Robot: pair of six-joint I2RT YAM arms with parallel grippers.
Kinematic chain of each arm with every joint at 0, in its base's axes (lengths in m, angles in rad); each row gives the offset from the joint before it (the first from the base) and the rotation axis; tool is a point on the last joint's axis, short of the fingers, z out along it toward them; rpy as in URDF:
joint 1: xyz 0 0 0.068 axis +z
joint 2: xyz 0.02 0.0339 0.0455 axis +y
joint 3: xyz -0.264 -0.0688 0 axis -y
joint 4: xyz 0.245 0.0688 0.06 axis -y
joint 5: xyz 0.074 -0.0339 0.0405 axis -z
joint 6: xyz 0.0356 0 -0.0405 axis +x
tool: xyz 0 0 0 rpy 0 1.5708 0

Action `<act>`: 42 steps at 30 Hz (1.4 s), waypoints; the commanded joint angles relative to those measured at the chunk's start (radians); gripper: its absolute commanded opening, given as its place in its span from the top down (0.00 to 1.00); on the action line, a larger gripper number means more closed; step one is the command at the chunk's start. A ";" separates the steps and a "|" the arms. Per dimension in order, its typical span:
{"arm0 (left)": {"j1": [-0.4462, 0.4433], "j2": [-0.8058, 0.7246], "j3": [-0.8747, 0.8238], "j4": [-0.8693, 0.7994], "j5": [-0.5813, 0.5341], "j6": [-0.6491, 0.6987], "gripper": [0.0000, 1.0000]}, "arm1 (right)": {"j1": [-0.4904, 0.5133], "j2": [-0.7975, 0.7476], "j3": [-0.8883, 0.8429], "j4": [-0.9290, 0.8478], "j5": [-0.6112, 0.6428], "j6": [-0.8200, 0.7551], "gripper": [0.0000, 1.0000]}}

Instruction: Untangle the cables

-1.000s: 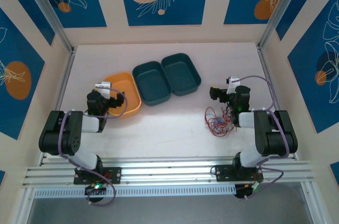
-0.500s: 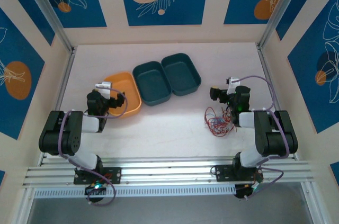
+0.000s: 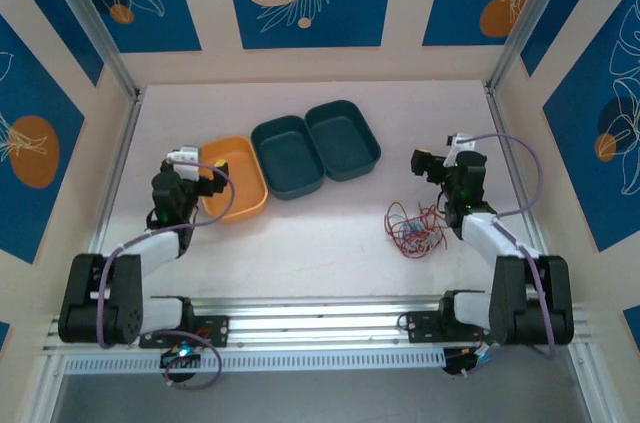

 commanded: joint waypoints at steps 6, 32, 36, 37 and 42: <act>-0.002 -0.257 0.079 -0.305 -0.034 -0.146 0.00 | -0.067 -0.386 0.016 -0.510 0.182 0.375 0.01; -0.453 -0.495 0.052 -0.528 -0.109 -0.481 0.00 | 0.453 -0.643 -0.068 -1.175 0.195 0.940 0.24; -0.464 -0.456 0.056 -0.509 -0.126 -0.486 0.00 | 0.542 -0.545 -0.091 -1.112 0.224 1.022 0.25; -0.465 -0.449 0.058 -0.504 -0.129 -0.486 0.00 | 0.544 -0.518 -0.087 -1.098 0.221 1.025 0.26; -0.464 -0.404 0.070 -0.460 -0.113 -0.492 0.00 | 0.541 -0.400 -0.060 -1.029 0.222 1.001 0.30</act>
